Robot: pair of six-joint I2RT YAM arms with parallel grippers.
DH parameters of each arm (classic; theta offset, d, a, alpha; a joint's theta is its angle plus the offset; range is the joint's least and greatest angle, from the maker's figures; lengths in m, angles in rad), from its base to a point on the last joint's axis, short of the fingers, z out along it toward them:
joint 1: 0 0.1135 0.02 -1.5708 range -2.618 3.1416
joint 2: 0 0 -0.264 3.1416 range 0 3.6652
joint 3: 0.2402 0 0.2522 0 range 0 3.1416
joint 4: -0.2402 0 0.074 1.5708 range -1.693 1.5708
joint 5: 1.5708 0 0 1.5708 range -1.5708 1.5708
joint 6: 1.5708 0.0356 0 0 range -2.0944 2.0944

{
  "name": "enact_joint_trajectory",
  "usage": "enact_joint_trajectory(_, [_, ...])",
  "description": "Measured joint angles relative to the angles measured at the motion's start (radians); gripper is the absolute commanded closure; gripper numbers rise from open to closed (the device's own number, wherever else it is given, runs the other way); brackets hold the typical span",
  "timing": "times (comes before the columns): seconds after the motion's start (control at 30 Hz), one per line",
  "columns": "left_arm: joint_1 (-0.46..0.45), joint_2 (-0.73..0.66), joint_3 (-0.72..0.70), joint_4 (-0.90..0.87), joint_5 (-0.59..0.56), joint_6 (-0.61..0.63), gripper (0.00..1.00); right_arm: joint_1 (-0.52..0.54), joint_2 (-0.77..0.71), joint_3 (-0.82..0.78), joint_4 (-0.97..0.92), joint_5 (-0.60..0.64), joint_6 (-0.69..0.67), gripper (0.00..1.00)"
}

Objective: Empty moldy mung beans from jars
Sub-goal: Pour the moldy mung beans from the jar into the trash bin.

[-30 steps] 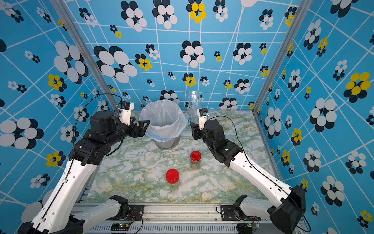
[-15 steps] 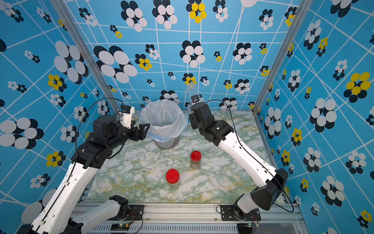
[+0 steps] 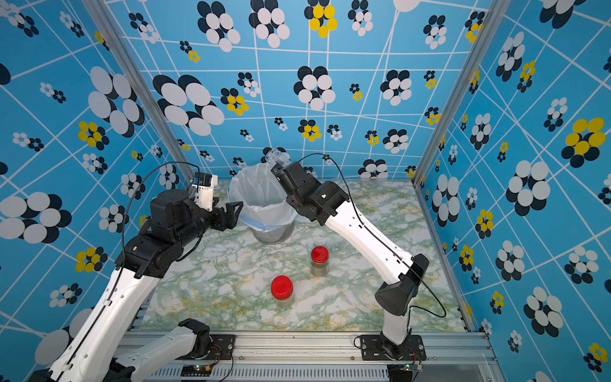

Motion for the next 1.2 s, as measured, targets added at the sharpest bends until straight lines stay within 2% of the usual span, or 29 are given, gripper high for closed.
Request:
enact_joint_trajectory(0.1, [0.0, -0.02, -0.002, 0.001, -0.018, 0.0, 0.14, 0.026, 0.05, 0.059, -0.054, 0.08, -0.075, 0.67])
enact_joint_trajectory(0.43, [0.0, -0.052, -0.032, 0.003, -0.067, 0.0, 0.14, 0.101, 0.112, 0.037, -0.074, 0.29, -0.292, 0.67])
enact_joint_trajectory(0.67, [0.0, -0.062, -0.04, 0.005, -0.077, 0.0, 0.14, 0.107, 0.119, -0.024, 0.065, 0.433, -0.513, 0.67])
enact_joint_trajectory(0.9, [0.0, -0.067, -0.048, 0.005, -0.083, 0.001, 0.14, 0.108, 0.129, -0.086, 0.178, 0.492, -0.702, 0.68])
enact_joint_trajectory(1.2, [0.0, -0.077, -0.054, 0.008, -0.087, 0.001, 0.14, 0.108, 0.129, -0.078, 0.277, 0.508, -0.818, 0.7])
